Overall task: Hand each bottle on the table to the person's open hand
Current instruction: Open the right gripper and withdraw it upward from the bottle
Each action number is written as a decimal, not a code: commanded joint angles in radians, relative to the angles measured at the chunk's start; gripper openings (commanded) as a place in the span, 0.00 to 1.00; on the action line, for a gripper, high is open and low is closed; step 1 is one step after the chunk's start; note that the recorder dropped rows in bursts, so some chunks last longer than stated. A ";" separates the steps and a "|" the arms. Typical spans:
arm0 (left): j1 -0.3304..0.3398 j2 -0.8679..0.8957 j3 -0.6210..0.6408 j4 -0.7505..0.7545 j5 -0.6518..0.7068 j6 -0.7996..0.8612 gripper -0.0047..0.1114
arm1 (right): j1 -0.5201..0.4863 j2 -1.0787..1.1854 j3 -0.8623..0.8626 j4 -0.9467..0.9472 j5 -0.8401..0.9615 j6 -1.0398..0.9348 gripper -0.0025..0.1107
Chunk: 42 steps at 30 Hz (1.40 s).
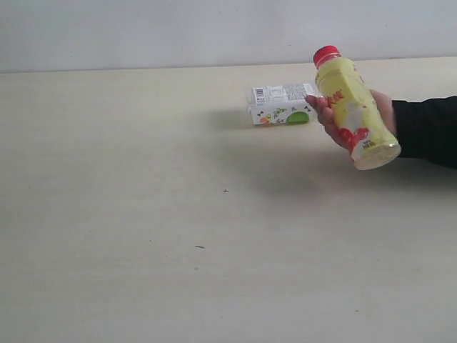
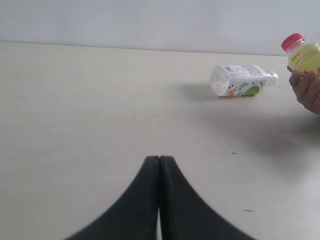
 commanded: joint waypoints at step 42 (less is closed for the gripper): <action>0.003 -0.008 0.003 0.003 0.000 0.001 0.04 | -0.002 -0.009 -0.006 0.049 -0.040 -0.063 0.73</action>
